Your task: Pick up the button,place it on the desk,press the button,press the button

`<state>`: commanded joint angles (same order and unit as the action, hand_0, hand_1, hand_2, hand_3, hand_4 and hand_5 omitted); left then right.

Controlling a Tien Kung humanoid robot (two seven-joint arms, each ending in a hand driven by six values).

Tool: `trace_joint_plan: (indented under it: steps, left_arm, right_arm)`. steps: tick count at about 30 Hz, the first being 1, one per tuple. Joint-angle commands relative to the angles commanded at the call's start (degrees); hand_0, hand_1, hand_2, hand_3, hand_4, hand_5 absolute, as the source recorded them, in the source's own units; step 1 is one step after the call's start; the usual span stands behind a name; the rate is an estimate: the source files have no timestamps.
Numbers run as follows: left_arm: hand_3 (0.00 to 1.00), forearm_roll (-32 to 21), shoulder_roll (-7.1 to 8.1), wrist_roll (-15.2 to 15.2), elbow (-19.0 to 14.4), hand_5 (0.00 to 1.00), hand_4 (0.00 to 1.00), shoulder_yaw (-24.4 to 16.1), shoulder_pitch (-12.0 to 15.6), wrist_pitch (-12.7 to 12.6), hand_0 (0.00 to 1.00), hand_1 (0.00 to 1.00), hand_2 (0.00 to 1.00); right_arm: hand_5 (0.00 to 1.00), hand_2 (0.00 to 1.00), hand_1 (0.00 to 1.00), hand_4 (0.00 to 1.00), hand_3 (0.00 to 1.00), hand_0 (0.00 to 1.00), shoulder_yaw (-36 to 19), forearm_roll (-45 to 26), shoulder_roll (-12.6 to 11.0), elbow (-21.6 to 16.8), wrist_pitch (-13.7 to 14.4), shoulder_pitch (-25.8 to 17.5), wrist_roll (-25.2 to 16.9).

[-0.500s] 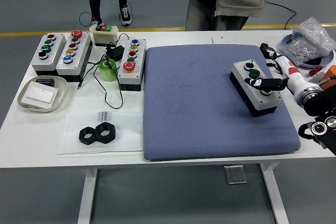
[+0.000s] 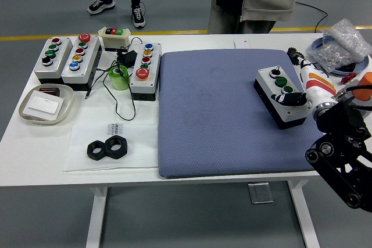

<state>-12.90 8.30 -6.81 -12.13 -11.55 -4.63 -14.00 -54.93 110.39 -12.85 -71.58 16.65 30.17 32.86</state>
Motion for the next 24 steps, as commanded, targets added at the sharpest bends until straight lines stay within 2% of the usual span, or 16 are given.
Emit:
trace_joint_plan:
  steps: [6, 14, 15, 20, 21, 24]
  left_arm:
    - [0.833, -0.32, 0.0, -0.07, 0.01, 0.998, 0.643, 0.17, -0.01, 0.01, 0.694, 0.83, 0.889]
    - [0.833, -0.86, 0.05, -0.23, 0.0, 0.998, 0.645, 0.5, -0.2, 0.06, 0.693, 0.829, 0.889]
    - [0.833, -0.97, 0.06, -0.26, 0.01, 0.998, 0.642, 0.57, -0.22, 0.08, 0.694, 0.829, 0.888]
    - [0.833, -1.04, 0.06, -0.28, 0.01, 0.998, 0.642, 0.56, -0.24, 0.07, 0.694, 0.829, 0.888]
    - [0.833, -1.04, 0.06, -0.28, 0.02, 0.998, 0.644, 0.56, -0.24, 0.07, 0.693, 0.828, 0.887]
    - [0.833, -0.98, 0.05, -0.26, 0.02, 0.998, 0.644, 0.5, -0.22, 0.05, 0.693, 0.828, 0.887]
  right_arm:
    - [0.266, 0.998, 0.903, 0.998, 0.998, 0.989, 0.18, -1.53, 1.13, 0.86, 0.18, -0.18, 0.12]
    - [0.28, 0.986, 0.888, 0.998, 0.98, 0.976, 0.13, -4.28, 1.37, 3.2, 0.22, 0.69, 0.25]
    - [0.286, 0.944, 0.848, 0.998, 0.953, 0.953, 0.18, -5.09, 1.25, 3.85, 0.35, 0.9, 0.22]
    - [0.286, 0.944, 0.848, 0.998, 0.953, 0.953, 0.38, -5.7, 1.09, 5.38, 0.48, 1.45, 0.35]
    - [0.277, 0.834, 0.754, 0.998, 0.911, 0.919, 0.44, -5.72, 1.07, 5.56, 0.4, 1.53, 0.33]
    - [0.277, 0.834, 0.754, 0.998, 0.911, 0.919, 0.85, -5.7, 0.95, 6.22, 0.29, 1.9, 0.24]
